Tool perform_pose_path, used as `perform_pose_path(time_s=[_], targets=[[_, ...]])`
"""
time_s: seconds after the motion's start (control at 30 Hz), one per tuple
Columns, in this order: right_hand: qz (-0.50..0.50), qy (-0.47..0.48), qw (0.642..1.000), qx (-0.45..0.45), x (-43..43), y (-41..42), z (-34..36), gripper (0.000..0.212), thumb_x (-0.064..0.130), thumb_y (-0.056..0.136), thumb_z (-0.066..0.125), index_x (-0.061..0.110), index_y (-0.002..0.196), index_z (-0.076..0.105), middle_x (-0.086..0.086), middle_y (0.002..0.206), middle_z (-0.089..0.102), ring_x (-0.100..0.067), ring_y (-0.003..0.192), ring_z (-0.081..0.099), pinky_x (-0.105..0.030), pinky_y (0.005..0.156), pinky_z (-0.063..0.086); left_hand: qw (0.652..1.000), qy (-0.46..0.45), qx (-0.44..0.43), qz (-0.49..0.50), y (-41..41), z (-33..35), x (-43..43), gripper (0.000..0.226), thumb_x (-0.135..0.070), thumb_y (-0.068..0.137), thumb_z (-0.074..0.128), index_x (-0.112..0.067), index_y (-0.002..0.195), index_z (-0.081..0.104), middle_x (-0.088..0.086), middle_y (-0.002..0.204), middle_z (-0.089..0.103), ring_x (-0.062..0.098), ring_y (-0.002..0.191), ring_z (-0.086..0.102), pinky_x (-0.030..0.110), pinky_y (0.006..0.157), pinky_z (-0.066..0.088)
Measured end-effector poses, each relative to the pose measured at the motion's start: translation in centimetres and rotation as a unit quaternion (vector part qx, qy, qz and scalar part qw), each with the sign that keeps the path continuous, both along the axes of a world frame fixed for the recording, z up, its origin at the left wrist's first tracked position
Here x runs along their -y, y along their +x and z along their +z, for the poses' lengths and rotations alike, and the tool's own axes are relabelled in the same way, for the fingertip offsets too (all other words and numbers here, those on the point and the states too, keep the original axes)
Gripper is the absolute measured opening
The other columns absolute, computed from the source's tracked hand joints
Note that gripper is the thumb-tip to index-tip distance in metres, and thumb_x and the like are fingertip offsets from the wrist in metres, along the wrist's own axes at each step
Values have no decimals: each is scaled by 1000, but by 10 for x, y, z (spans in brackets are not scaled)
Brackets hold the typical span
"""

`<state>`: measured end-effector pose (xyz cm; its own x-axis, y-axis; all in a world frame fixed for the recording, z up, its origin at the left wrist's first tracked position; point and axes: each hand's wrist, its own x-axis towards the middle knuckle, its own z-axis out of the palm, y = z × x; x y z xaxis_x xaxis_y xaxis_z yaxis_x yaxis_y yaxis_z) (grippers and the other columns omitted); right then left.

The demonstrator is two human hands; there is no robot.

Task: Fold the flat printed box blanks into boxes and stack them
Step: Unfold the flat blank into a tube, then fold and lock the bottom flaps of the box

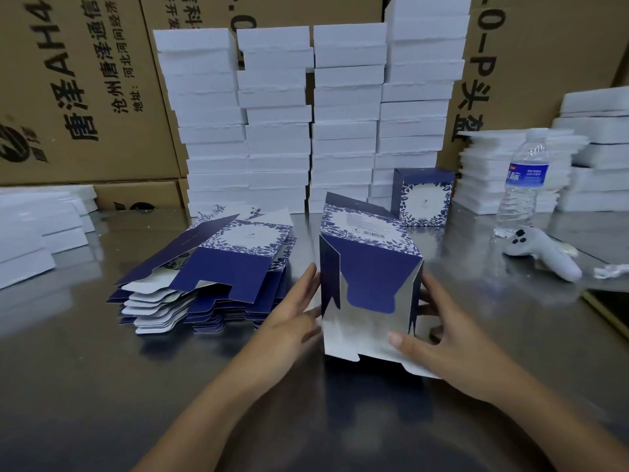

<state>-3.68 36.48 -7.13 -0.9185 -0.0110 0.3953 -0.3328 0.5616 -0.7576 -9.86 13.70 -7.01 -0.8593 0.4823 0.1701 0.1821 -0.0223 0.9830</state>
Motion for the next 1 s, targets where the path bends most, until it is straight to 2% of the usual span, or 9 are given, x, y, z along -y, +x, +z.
perform_pose_path(time_s=[0.07,0.13,0.23,0.33,0.5,0.63,0.77,0.87,1.0], targets=[[6,-7,1000,-11,-1,-1,1,71,75,71,55,60,135,27,35,124,51,10,113,51,-18,81,48,999,-16,-26,-26,2,1,2,80,18,91,40,-45,137,24,-23,145,35,-3,123,49,12,84,46],[4,-22,1000,-12,-1,-1,2,58,70,79,47,46,132,46,30,119,59,7,109,54,-22,85,46,996,-40,-64,-49,4,2,3,85,18,87,47,-46,136,21,-34,135,44,-11,121,47,8,86,43],[-5,-40,999,-36,5,3,7,29,56,87,38,46,91,65,24,78,64,11,75,54,-9,67,39,994,-49,-89,-37,4,2,4,75,1,90,60,-35,145,24,-25,137,49,-5,125,47,13,99,41],[-13,-49,998,-39,5,4,5,68,68,87,33,6,81,61,-4,73,61,-7,72,54,-20,69,42,994,-54,-92,-8,4,3,4,69,-22,86,65,-28,145,31,-17,136,53,0,123,51,18,103,40],[-40,-32,998,-26,7,6,5,110,88,71,22,-16,81,55,-29,79,61,-37,74,56,-46,77,46,987,-39,-80,133,3,3,0,72,-58,54,69,-34,119,51,-19,116,63,-6,101,60,12,82,49],[-39,-35,997,-53,9,6,4,97,86,74,24,1,84,69,-32,86,61,-37,71,59,-52,76,46,972,-58,-101,206,3,3,-1,60,-64,53,63,-36,106,54,-34,87,61,-15,82,55,0,64,40],[-19,-94,988,-118,12,4,10,39,48,94,34,52,83,71,19,83,73,7,79,65,-9,72,47,976,-79,-97,176,3,2,-2,46,-58,75,54,-32,111,62,-21,96,68,-5,91,61,13,79,47],[-35,-88,987,-127,12,4,13,33,36,91,40,50,86,70,22,81,72,6,73,64,-8,68,46,965,-74,-116,221,5,2,-4,13,-38,91,55,-28,94,64,-2,80,66,6,72,59,15,64,46],[-34,-35,997,-63,18,7,5,27,33,86,59,41,111,54,21,102,62,-2,87,59,-19,75,49,932,-97,-185,297,12,2,-11,22,-30,94,52,-28,72,53,-9,55,55,0,53,49,11,48,35]])
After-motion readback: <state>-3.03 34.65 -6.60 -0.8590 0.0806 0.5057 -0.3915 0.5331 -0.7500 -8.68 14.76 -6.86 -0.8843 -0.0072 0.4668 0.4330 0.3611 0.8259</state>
